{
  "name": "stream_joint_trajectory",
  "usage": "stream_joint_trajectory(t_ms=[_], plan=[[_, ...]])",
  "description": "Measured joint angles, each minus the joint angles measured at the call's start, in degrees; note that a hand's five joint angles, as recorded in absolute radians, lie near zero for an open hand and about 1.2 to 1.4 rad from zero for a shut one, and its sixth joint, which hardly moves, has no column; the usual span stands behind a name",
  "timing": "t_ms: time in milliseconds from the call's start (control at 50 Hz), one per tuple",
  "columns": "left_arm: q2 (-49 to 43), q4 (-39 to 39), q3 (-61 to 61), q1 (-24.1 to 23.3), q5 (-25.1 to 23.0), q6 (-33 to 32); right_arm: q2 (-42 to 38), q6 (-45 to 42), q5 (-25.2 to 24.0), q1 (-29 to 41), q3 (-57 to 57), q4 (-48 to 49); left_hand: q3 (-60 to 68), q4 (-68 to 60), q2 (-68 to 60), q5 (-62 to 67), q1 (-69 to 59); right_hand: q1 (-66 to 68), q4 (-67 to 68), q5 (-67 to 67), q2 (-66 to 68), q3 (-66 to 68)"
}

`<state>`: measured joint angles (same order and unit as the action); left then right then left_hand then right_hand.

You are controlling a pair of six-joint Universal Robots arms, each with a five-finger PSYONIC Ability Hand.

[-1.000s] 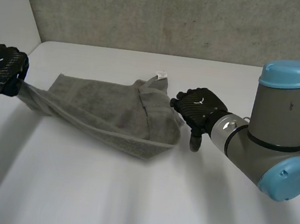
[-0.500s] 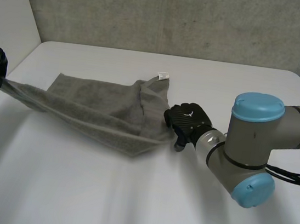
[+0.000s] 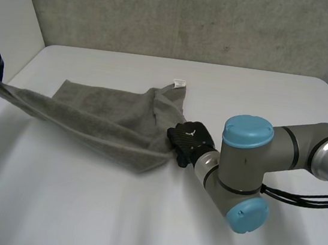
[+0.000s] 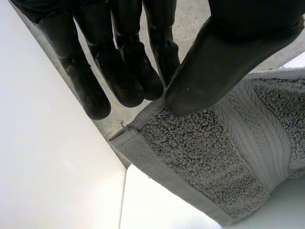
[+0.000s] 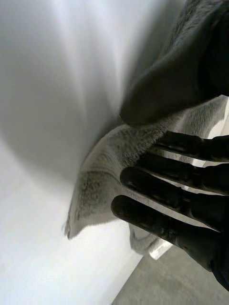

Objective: Fold the towel.

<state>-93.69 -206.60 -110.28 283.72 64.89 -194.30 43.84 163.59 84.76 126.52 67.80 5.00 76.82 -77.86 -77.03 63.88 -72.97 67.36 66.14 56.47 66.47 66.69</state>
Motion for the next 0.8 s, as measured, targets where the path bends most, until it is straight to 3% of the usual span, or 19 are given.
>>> stream_joint_trajectory(t_ms=[40,200,360,500,620,800], plan=[[0.0,0.2,0.3,0.0,0.0,0.2,0.8,-0.2,1.2,-0.3,-0.6,-0.1,0.0,0.0,0.0,0.0,0.0,7.9,9.1,9.1,7.0,8.3],[1.5,0.9,2.5,-0.1,0.1,4.5,10.1,-0.5,2.6,-4.2,-2.6,-0.8,0.0,0.0,0.0,0.0,0.0,8.1,10.5,9.7,7.2,9.5],[8.2,4.2,8.6,-1.2,-0.8,16.6,26.4,0.0,-3.8,-8.6,-7.2,-7.1,0.0,0.0,-0.2,0.6,-0.2,8.1,10.5,9.8,7.5,9.5],[13.9,7.5,15.7,-1.6,-2.5,25.7,33.3,0.0,-6.7,-11.3,-15.8,-16.7,0.2,0.0,-0.3,0.9,-0.2,8.1,10.5,9.8,7.8,9.5],[14.2,7.9,19.2,-1.6,-2.9,28.8,32.2,-1.7,-7.3,-13.1,-22.3,-24.7,0.2,0.0,-0.3,0.9,-0.2,8.1,10.5,9.8,7.9,9.5],[3.1,7.8,22.5,-2.1,-2.8,28.5,21.6,-9.4,-6.8,-13.7,-29.7,-31.5,0.2,0.0,-0.3,0.9,-0.2,8.1,10.8,10.0,9.2,9.5]])
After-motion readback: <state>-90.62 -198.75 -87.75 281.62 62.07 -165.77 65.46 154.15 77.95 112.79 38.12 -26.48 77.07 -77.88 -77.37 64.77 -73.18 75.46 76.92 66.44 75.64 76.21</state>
